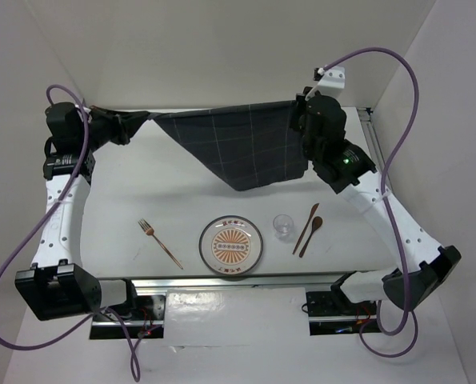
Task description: Set the dinner table for one person
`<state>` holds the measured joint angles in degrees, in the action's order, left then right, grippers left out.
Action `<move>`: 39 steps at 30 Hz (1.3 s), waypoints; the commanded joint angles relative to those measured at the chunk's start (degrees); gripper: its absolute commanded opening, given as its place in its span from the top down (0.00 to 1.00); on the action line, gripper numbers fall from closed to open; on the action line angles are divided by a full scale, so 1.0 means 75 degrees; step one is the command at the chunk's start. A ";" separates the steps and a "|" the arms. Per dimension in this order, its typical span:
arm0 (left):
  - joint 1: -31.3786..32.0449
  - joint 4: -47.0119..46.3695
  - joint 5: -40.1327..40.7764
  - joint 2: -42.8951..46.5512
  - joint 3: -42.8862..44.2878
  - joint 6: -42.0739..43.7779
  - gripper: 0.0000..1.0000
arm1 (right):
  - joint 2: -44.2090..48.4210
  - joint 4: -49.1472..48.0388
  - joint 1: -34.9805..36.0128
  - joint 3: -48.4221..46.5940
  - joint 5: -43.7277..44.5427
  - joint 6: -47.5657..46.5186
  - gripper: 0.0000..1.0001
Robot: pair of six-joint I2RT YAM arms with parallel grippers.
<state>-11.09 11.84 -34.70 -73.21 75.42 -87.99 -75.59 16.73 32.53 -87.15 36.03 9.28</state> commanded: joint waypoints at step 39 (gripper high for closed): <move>-0.0525 0.0969 -0.1257 -0.1840 -0.1874 0.2424 0.00 | -0.1055 -0.0908 -0.1246 0.2940 -0.2613 0.0507 0.41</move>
<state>-14.02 8.10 -44.84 -89.21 62.63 -80.82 -89.21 8.75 20.49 -73.91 17.08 10.61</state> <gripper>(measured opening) 0.884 0.446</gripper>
